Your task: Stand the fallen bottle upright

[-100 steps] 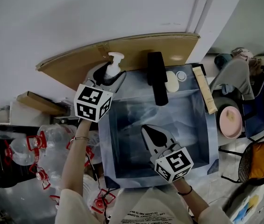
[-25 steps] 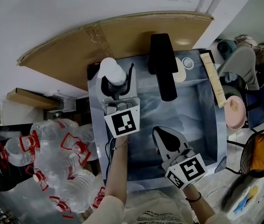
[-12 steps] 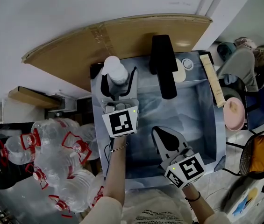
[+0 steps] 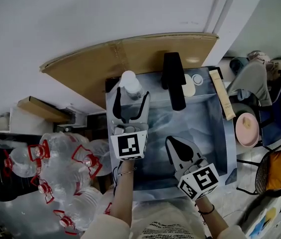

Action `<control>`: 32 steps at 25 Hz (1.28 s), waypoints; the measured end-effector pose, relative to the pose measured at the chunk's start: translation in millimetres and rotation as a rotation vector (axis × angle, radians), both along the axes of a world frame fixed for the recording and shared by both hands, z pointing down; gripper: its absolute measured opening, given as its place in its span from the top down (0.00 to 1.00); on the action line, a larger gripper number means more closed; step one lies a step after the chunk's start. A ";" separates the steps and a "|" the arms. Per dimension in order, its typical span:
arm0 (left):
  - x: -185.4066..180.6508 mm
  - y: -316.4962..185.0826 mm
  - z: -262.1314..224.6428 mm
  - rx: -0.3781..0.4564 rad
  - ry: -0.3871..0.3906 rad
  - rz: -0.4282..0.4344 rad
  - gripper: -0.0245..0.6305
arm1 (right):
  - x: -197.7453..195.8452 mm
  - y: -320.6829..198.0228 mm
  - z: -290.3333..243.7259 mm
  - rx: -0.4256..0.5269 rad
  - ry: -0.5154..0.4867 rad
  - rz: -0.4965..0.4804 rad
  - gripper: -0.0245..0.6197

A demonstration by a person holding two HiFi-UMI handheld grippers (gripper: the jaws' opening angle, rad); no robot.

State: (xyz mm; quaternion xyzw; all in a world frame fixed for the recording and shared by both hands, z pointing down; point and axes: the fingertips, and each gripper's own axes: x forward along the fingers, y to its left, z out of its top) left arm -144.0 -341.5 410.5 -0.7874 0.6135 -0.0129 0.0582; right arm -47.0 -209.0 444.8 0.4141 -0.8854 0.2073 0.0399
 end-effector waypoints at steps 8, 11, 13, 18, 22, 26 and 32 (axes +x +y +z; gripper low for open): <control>5.5 35.1 -12.9 -0.050 -0.042 0.031 0.50 | 11.2 0.6 -22.4 0.052 -0.001 0.013 0.96; 9.9 52.6 -17.9 -0.070 -0.079 0.047 0.63 | 16.1 0.1 -32.0 0.069 0.004 0.024 0.96; 14.1 65.1 -21.0 -0.082 -0.096 0.066 0.69 | 19.7 -1.3 -38.9 0.085 0.004 0.030 0.96; 20.3 92.5 -28.2 -0.115 -0.115 0.110 0.83 | 24.7 -4.2 -55.6 0.134 0.011 0.030 0.96; 20.1 109.5 -35.2 -0.116 -0.120 0.125 0.88 | 27.4 -4.8 -65.8 0.162 0.010 0.031 0.96; 15.6 123.5 -43.7 -0.121 -0.115 0.127 0.90 | 31.7 -4.8 -77.4 0.192 0.006 0.038 0.96; 12.0 138.0 -54.7 -0.130 -0.080 0.140 0.91 | 39.2 -5.5 -92.6 0.237 0.002 0.042 0.96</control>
